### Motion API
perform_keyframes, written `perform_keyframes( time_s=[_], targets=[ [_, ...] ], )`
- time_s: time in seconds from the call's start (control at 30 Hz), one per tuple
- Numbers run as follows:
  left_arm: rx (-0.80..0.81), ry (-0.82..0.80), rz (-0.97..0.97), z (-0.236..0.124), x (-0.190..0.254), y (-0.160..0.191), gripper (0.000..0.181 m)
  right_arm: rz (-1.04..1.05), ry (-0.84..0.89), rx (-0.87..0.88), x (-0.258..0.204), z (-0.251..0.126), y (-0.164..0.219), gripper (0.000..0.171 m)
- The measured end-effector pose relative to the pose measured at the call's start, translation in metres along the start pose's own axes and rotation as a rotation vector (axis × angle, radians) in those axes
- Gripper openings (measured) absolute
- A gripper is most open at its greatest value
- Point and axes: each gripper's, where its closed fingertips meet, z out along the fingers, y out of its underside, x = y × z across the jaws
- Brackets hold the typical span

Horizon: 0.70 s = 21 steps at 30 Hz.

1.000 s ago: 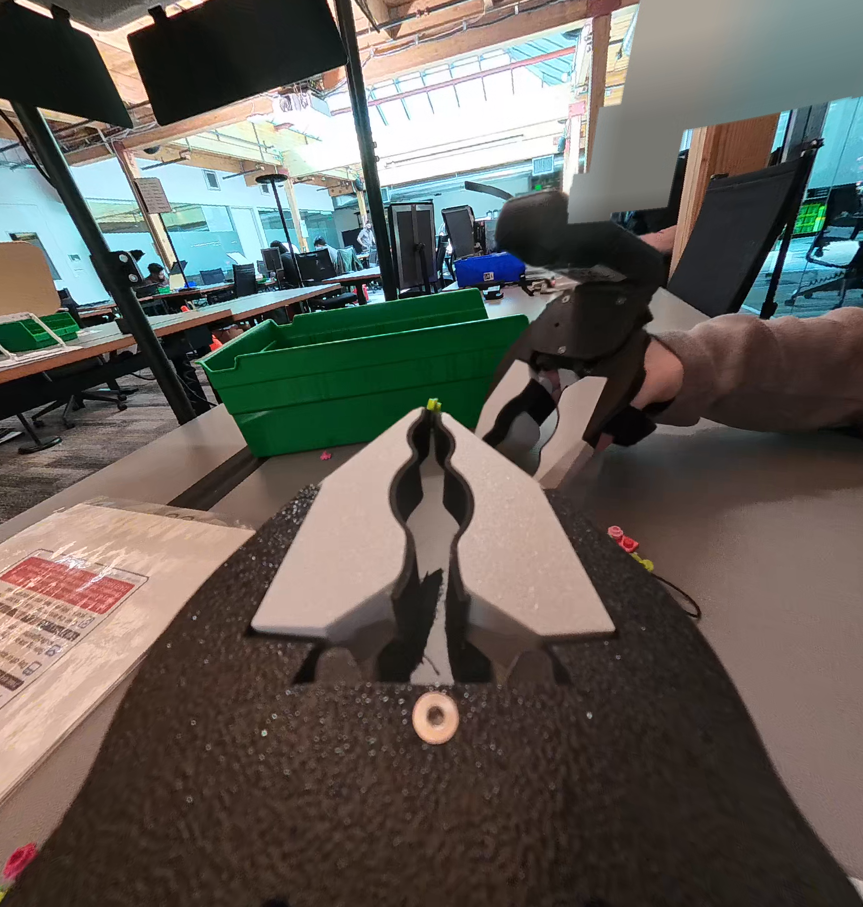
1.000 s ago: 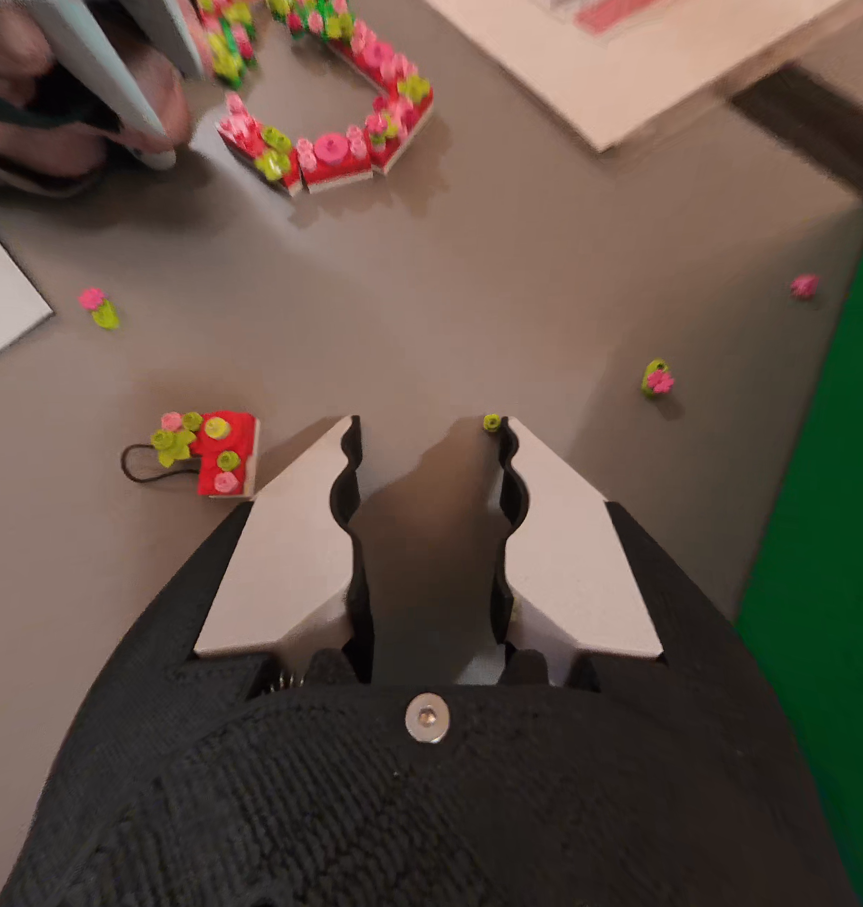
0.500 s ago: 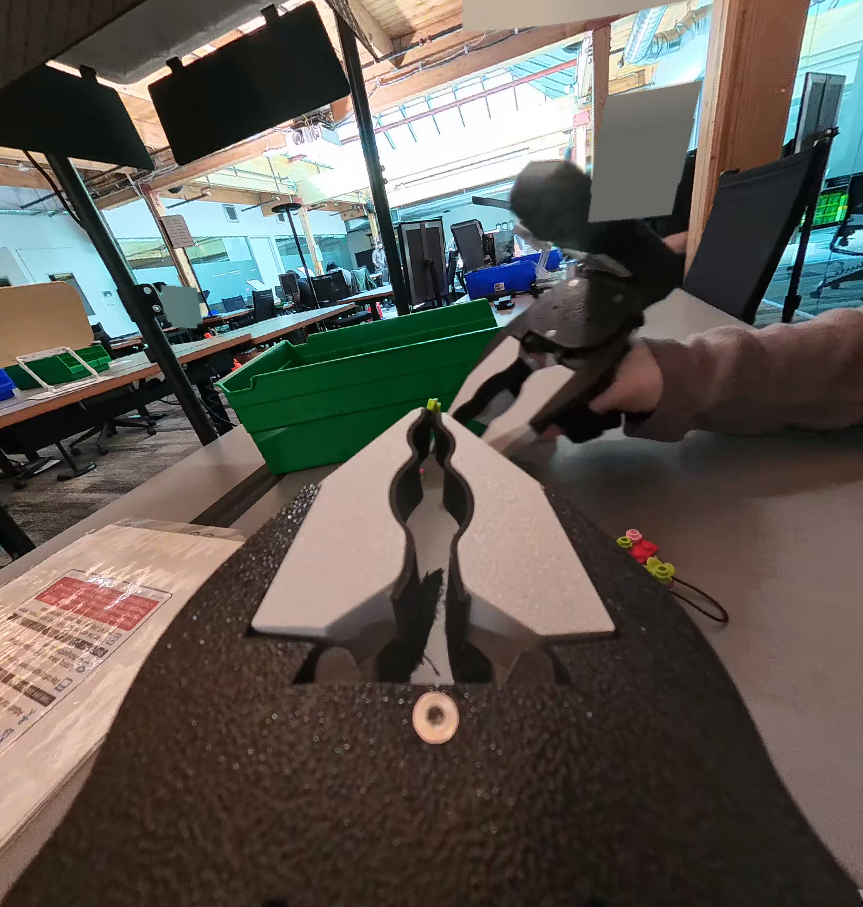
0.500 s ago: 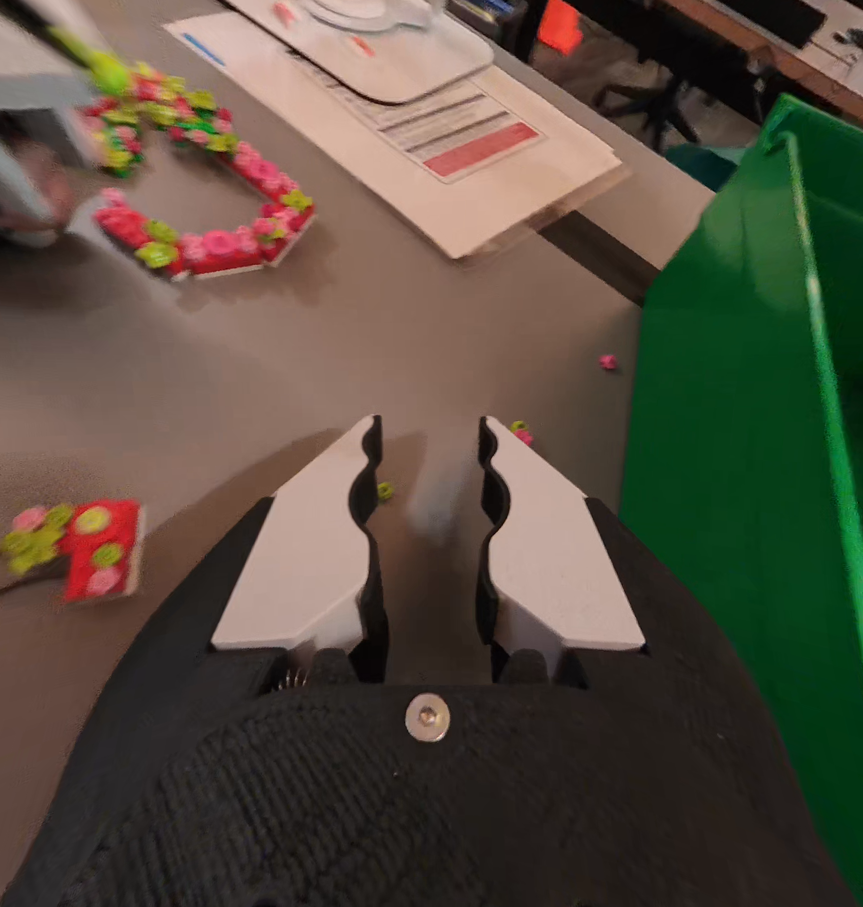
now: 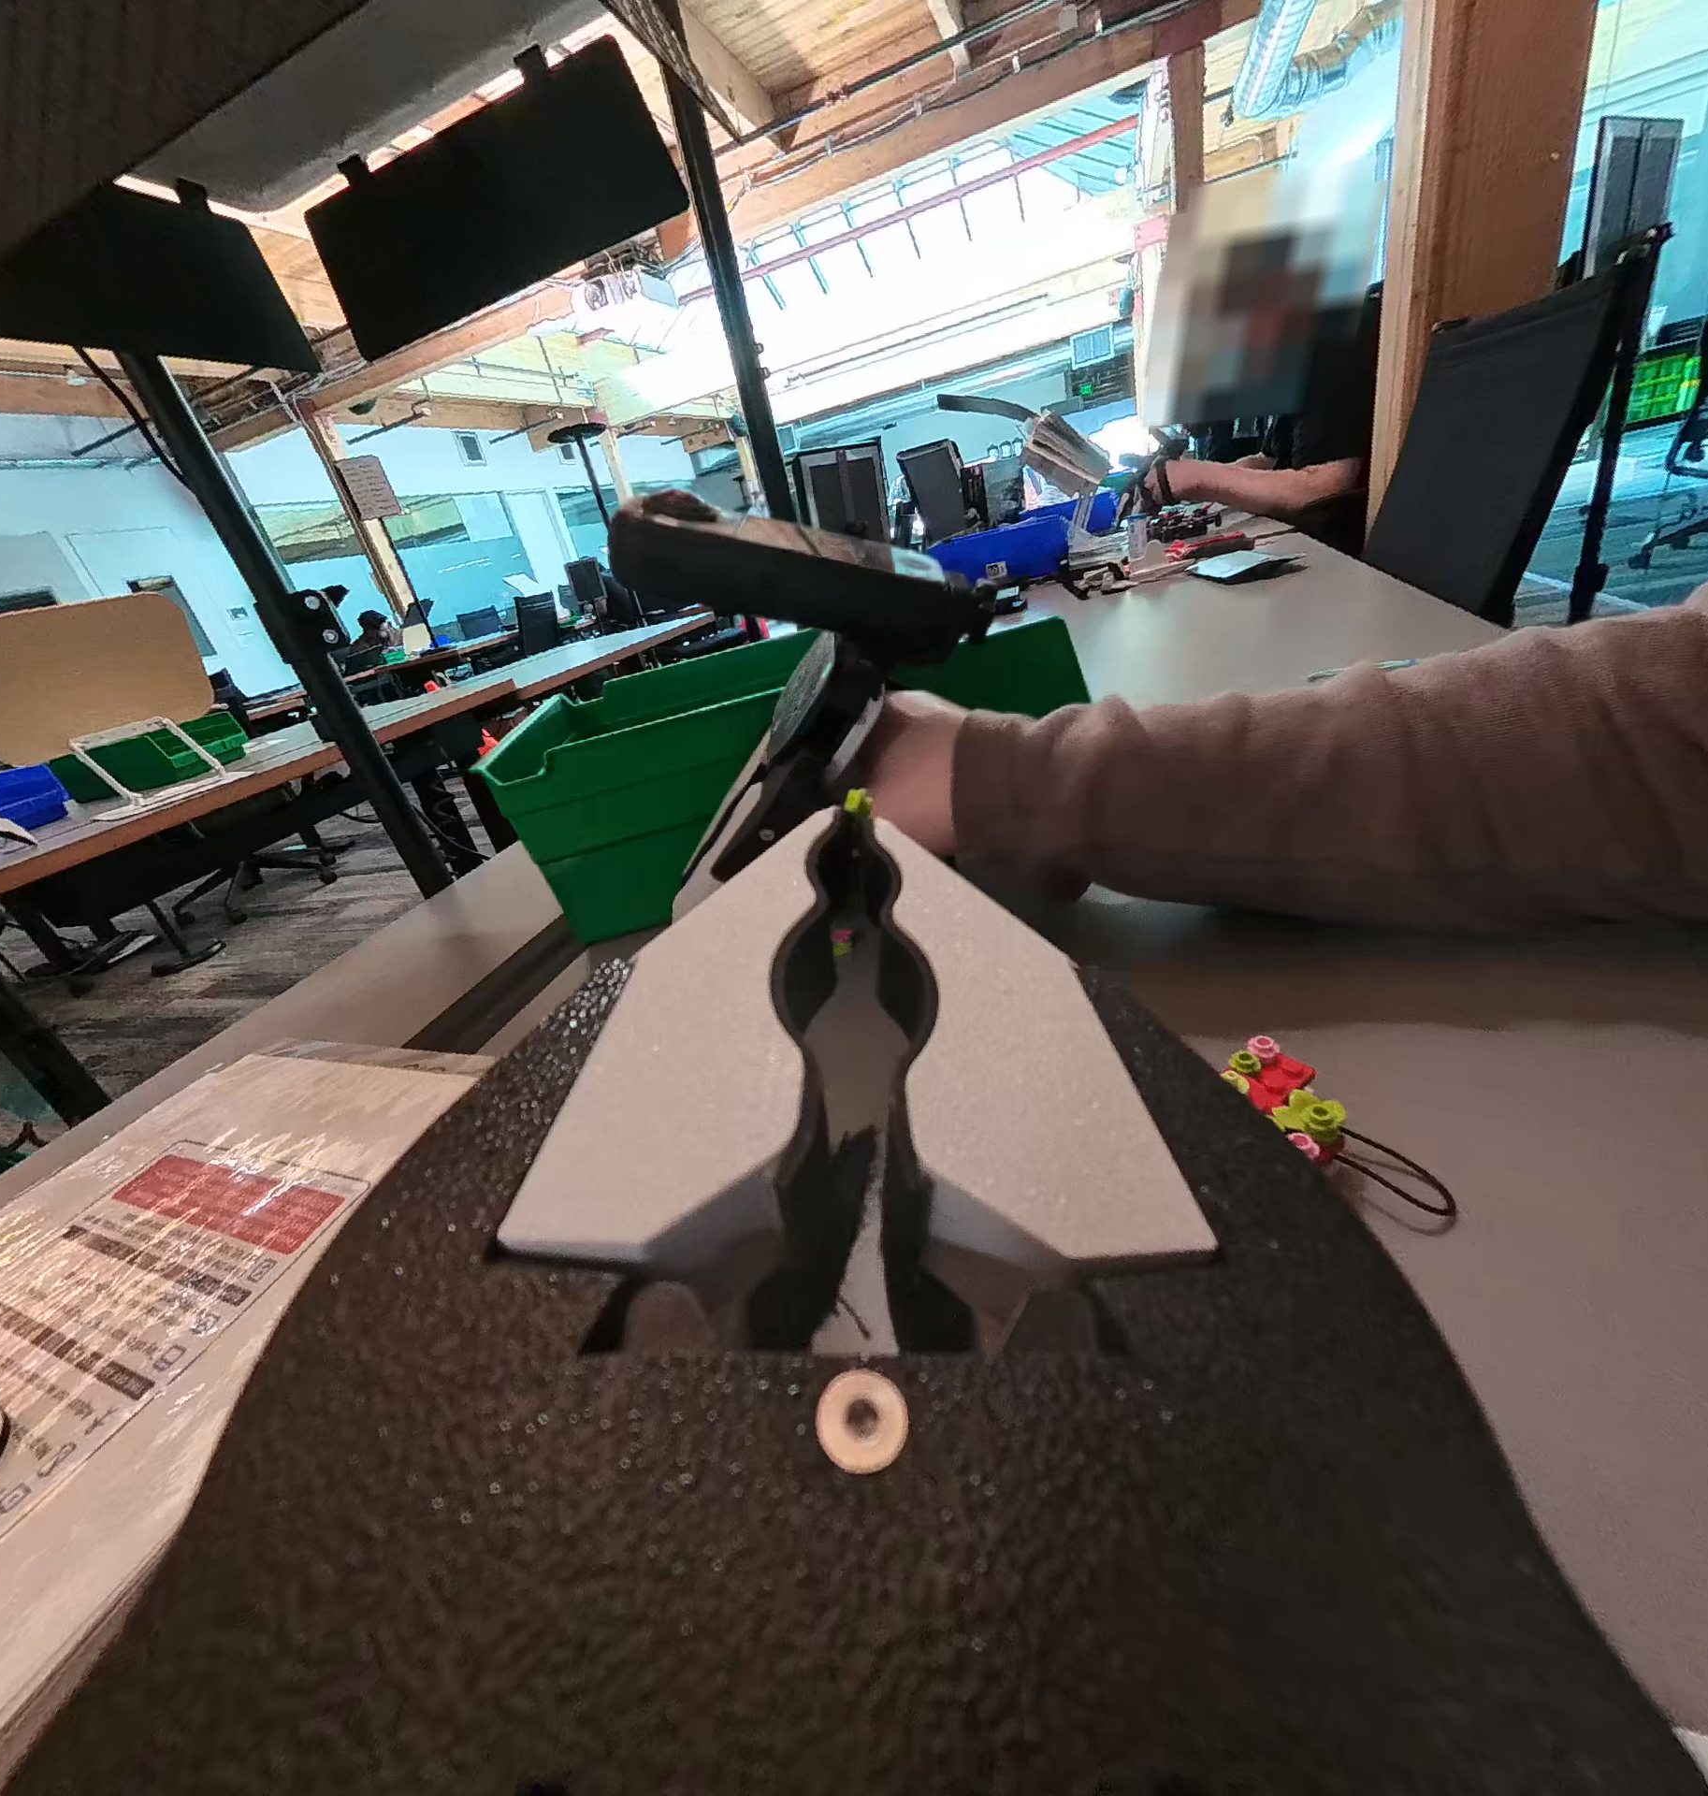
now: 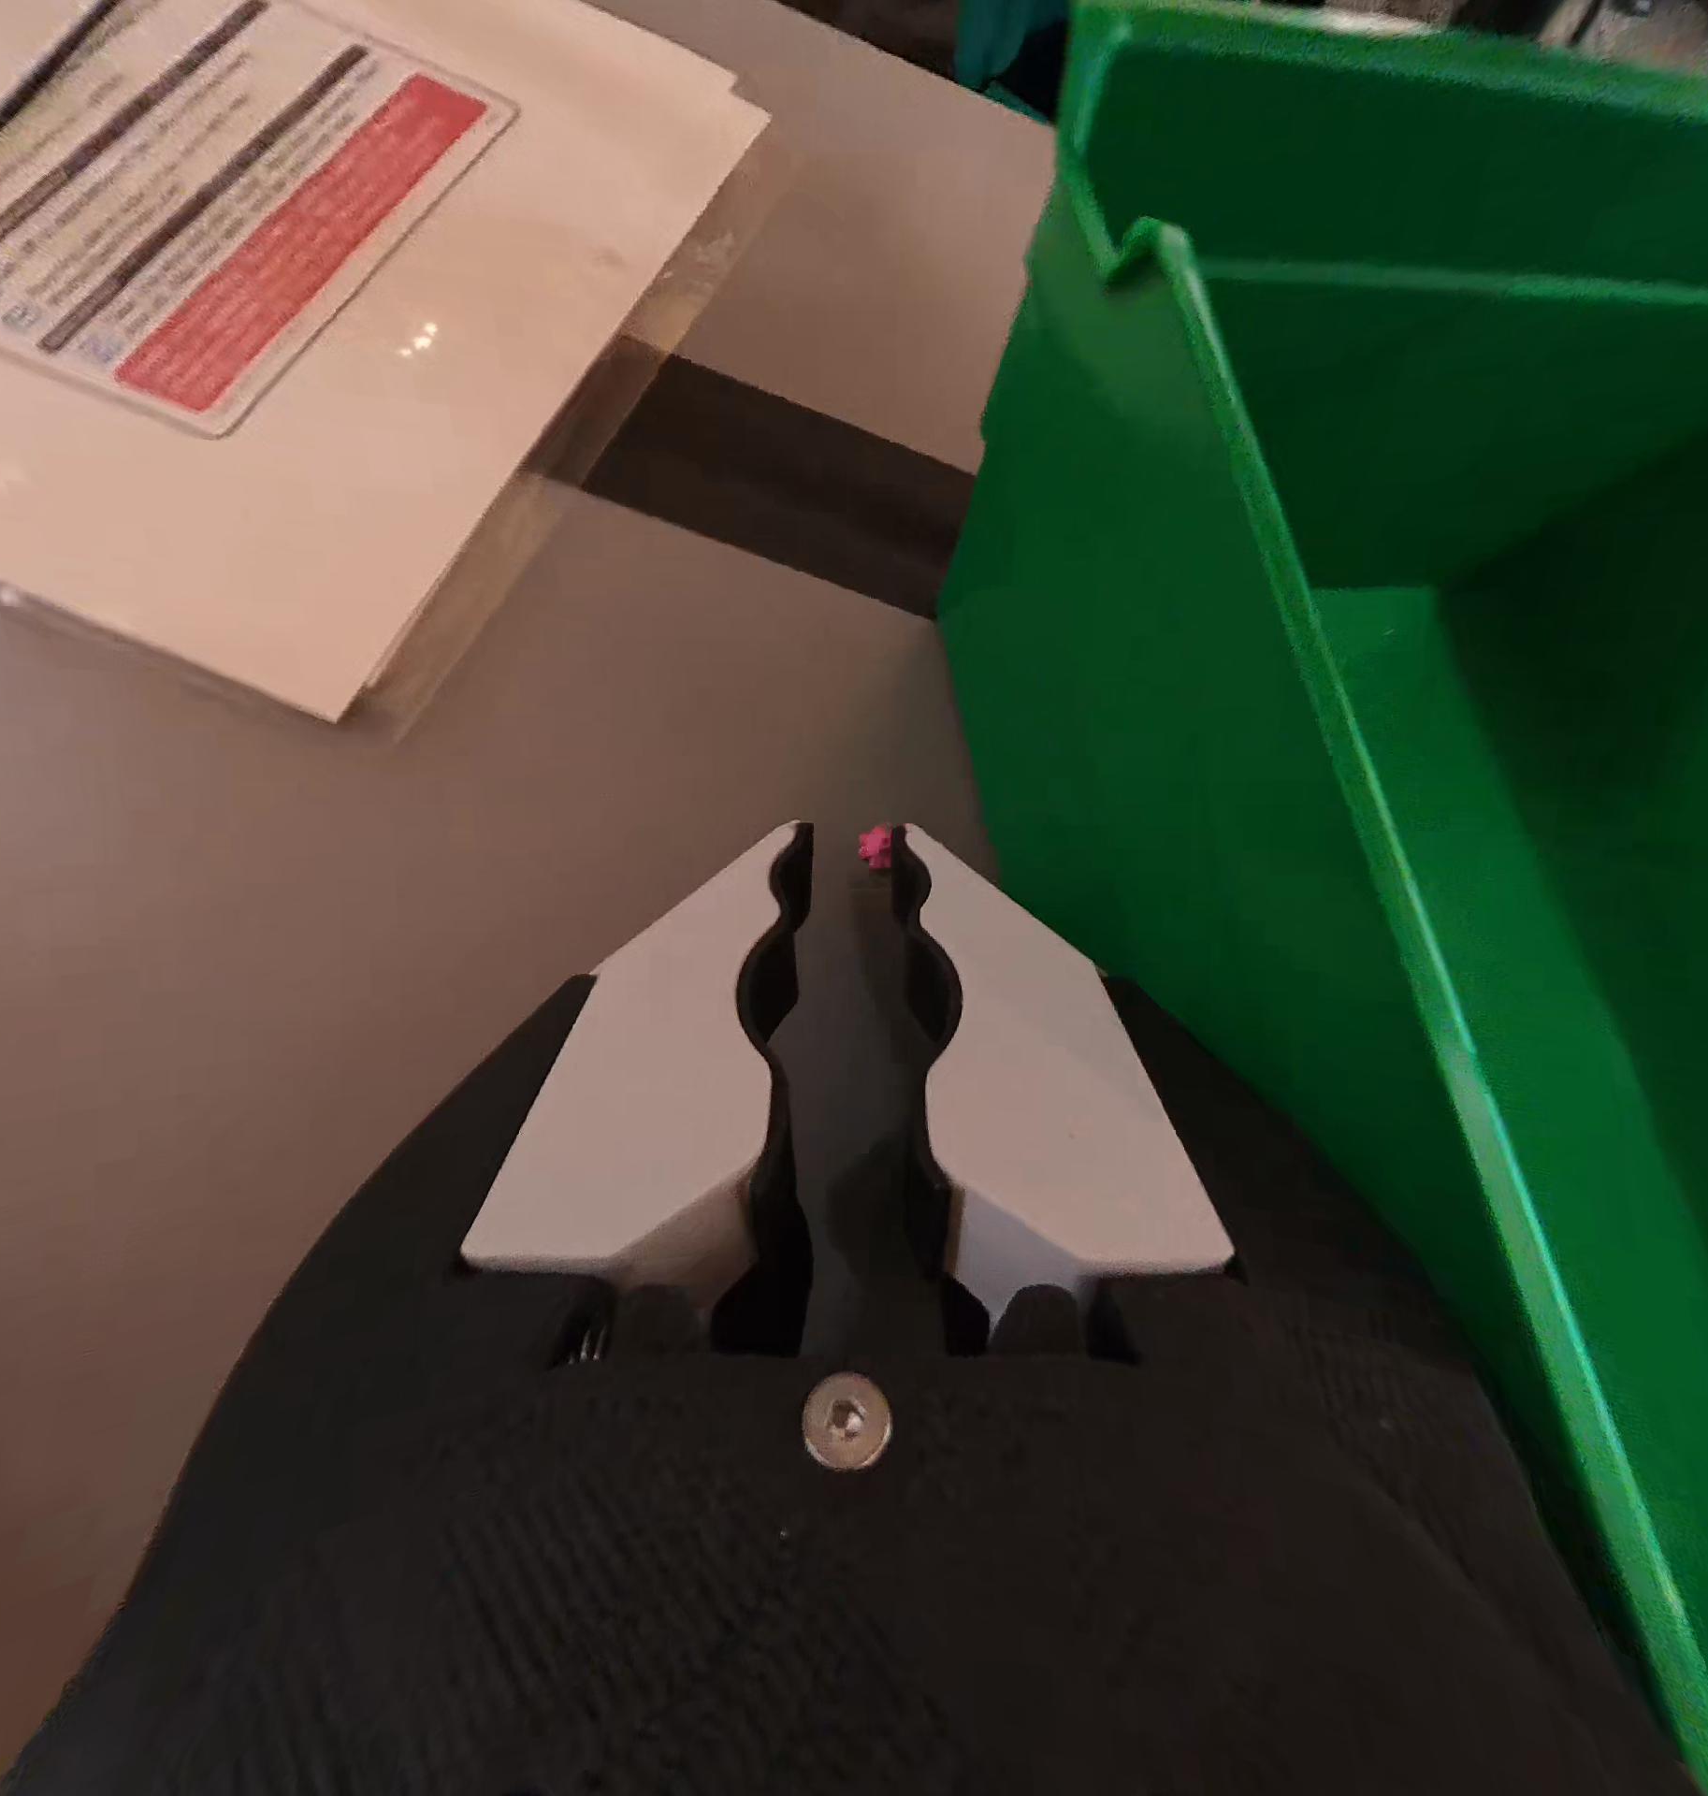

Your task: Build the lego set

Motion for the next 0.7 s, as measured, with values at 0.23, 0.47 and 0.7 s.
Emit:
perform_keyframes(
  time_s=[0.23,0.47,0.7],
  targets=[
    [-0.001,0.008,0.005,0.001,0.002,0.000,0.000,0.139,-0.058,0.025,0.007,0.009,0.005,0.011],
    [-0.004,-0.017,0.016,0.001,-0.002,0.000,0.000,0.010,-0.096,0.109,0.000,0.000,-0.003,0.004],
    [-0.009,-0.059,0.001,0.000,-0.011,0.002,0.000,-0.512,-0.099,0.353,-0.058,-0.067,-0.002,0.002]
  ],
)
